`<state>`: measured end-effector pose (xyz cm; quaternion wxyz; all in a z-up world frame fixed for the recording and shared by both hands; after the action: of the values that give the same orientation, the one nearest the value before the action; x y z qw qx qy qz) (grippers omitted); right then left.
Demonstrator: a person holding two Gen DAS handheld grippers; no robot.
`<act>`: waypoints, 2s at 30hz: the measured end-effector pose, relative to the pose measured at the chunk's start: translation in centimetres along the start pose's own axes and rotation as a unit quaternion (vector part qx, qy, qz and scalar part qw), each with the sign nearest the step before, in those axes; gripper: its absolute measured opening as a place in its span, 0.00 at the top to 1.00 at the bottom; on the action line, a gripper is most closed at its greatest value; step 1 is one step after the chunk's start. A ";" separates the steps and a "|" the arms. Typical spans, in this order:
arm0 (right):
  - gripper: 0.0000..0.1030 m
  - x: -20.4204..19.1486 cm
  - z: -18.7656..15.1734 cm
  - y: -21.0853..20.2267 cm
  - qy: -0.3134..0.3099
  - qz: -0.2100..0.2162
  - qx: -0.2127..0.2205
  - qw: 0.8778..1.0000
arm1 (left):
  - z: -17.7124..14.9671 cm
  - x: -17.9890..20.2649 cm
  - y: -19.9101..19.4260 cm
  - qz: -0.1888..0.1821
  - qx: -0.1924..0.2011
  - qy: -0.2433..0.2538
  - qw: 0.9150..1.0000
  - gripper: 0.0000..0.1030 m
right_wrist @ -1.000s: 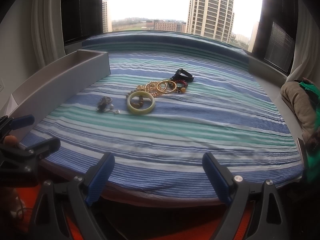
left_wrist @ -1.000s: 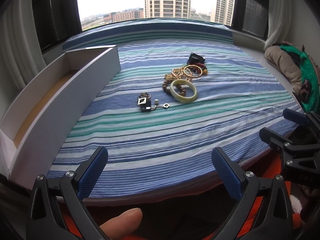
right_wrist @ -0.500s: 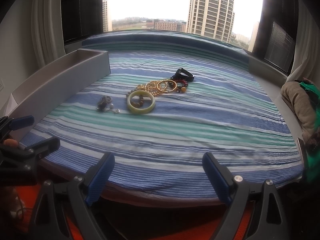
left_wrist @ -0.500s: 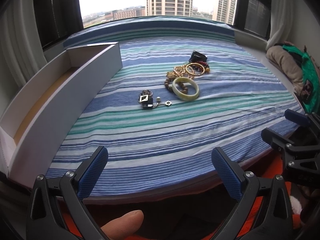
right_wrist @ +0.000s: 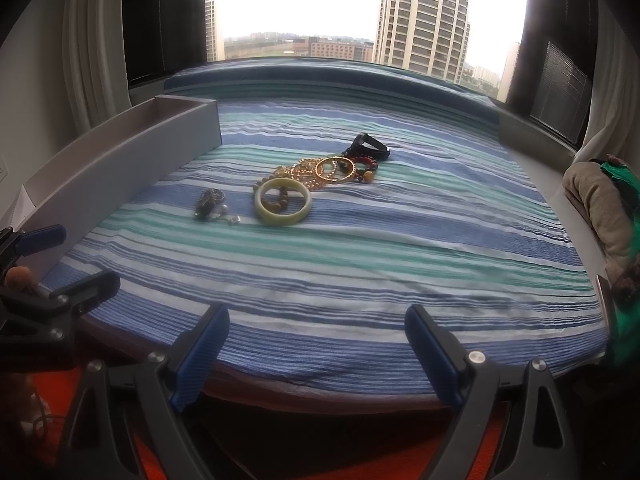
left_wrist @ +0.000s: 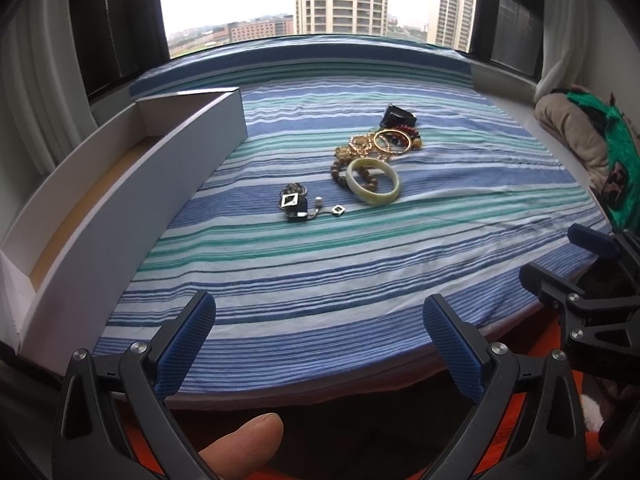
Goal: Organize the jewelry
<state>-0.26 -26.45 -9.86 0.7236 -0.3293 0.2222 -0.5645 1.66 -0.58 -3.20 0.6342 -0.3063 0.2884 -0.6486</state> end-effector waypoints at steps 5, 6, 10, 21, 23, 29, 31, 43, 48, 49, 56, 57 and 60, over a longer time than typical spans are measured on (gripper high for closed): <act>0.12 0.0 0.1 -0.1 0.001 -0.001 0.001 1.000 | 0.3 -0.4 -0.7 0.006 0.024 -0.011 1.000 0.00; 0.12 0.0 0.1 -0.1 0.001 -0.001 0.001 1.000 | 0.4 -0.4 -0.9 0.014 0.032 -0.006 0.999 0.00; 0.12 0.0 0.1 0.1 0.000 0.000 -0.001 1.000 | 0.5 -0.2 -0.9 0.034 0.040 0.012 0.999 0.00; 0.12 -0.1 0.1 0.1 -0.001 0.002 -0.004 1.000 | 0.2 -1.1 -0.1 0.031 0.012 -0.004 0.999 0.00; 0.12 -0.1 0.1 0.1 -0.002 0.002 -0.004 1.000 | 0.1 -1.3 0.1 0.030 0.007 -0.009 0.999 0.00; 0.12 -0.2 0.1 0.2 -0.003 0.003 -0.005 1.000 | 0.1 -1.4 0.2 0.028 0.004 -0.011 1.000 0.00; 0.12 -0.3 0.2 0.2 -0.005 0.004 -0.005 1.000 | 0.2 -1.4 0.3 0.024 0.003 -0.011 1.000 0.00; 0.12 0.2 -0.1 1.3 0.014 0.011 -0.011 1.000 | 2.2 -4.5 2.6 -0.003 -0.028 -0.054 0.998 0.00; 0.12 0.4 -0.5 1.5 0.018 0.017 -0.013 1.000 | 5.0 -4.6 5.7 -0.002 -0.026 -0.046 0.999 0.01; 0.12 0.6 -0.5 1.6 0.022 0.017 -0.014 1.000 | 5.6 -4.3 6.6 -0.006 -0.027 -0.040 0.999 0.01; 0.12 2.1 -1.1 1.5 0.044 0.013 -0.012 0.999 | 8.9 -2.8 16.7 0.018 -0.069 -0.021 0.997 0.15; 0.12 2.3 -1.3 1.5 0.046 0.013 -0.012 0.999 | 9.0 -2.9 18.1 0.026 -0.080 -0.024 0.996 0.24; 0.12 2.7 -1.6 1.4 0.049 0.010 -0.014 0.999 | 9.4 -2.9 20.3 0.022 -0.079 -0.030 0.996 0.33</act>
<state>0.28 -29.18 -11.87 0.7127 -0.3094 0.2687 -0.5693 21.90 1.84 -12.69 0.6301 -0.3687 0.3265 -0.6003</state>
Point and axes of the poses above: each gripper's, at about its wrist camera, not at the fingertips, and y roughly the way its jaws point, x to its right, z to its top, the point moved 2 cm from there along y, roughly the way its jaws point, and after that the axes turned 2 degrees about -y, right-handed, at the moved point
